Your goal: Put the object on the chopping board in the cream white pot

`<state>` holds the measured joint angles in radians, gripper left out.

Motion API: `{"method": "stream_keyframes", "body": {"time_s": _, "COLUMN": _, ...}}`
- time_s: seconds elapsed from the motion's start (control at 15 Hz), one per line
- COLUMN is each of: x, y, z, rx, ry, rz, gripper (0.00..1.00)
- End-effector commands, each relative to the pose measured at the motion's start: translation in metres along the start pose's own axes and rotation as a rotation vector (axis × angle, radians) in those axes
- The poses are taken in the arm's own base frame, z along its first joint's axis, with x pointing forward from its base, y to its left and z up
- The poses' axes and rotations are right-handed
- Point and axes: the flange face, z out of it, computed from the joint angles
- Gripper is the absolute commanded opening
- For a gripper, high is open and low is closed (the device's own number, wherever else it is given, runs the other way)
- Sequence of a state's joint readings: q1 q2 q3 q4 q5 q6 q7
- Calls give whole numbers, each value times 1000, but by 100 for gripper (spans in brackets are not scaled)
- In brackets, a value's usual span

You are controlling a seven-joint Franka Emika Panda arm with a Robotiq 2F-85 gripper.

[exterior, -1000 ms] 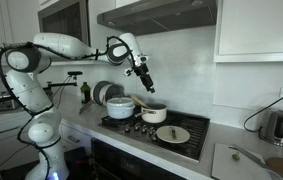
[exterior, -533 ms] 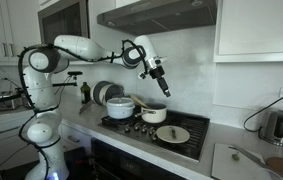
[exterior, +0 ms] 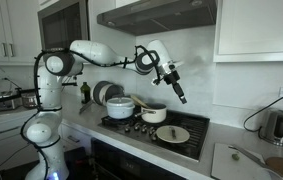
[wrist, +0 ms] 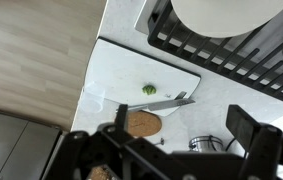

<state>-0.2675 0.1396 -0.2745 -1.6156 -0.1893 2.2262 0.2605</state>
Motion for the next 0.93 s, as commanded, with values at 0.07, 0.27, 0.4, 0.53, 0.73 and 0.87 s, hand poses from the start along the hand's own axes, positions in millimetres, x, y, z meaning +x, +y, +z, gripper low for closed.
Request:
{"method": "stream_keyframes", "body": {"time_s": 0.07, "x": 18, "y": 0, "z": 30, "rx": -25, "ry": 97, "rz": 6, "gripper": 100}}
{"method": "stream_keyframes", "body": {"time_s": 0.27, "x": 19, "y": -2, "z": 53, "rx": -26, "ry": 137, "rz": -6, "gripper": 100}}
{"method": "stream_keyframes", "body": {"time_s": 0.4, "x": 20, "y": -3, "z": 68, "rx": -28, "ry": 155, "rz": -11, "gripper": 100}}
{"method": "stream_keyframes", "body": {"time_s": 0.53, "x": 21, "y": 1, "z": 84, "rx": -39, "ry": 156, "rz": 3, "gripper": 100}}
{"method": "stream_keyframes", "body": {"time_s": 0.73, "x": 23, "y": 12, "z": 109, "rx": -64, "ry": 136, "rz": 32, "gripper": 100}}
{"method": "stream_keyframes", "body": {"time_s": 0.87, "x": 15, "y": 12, "z": 108, "rx": -53, "ry": 114, "rz": 10, "gripper": 100}}
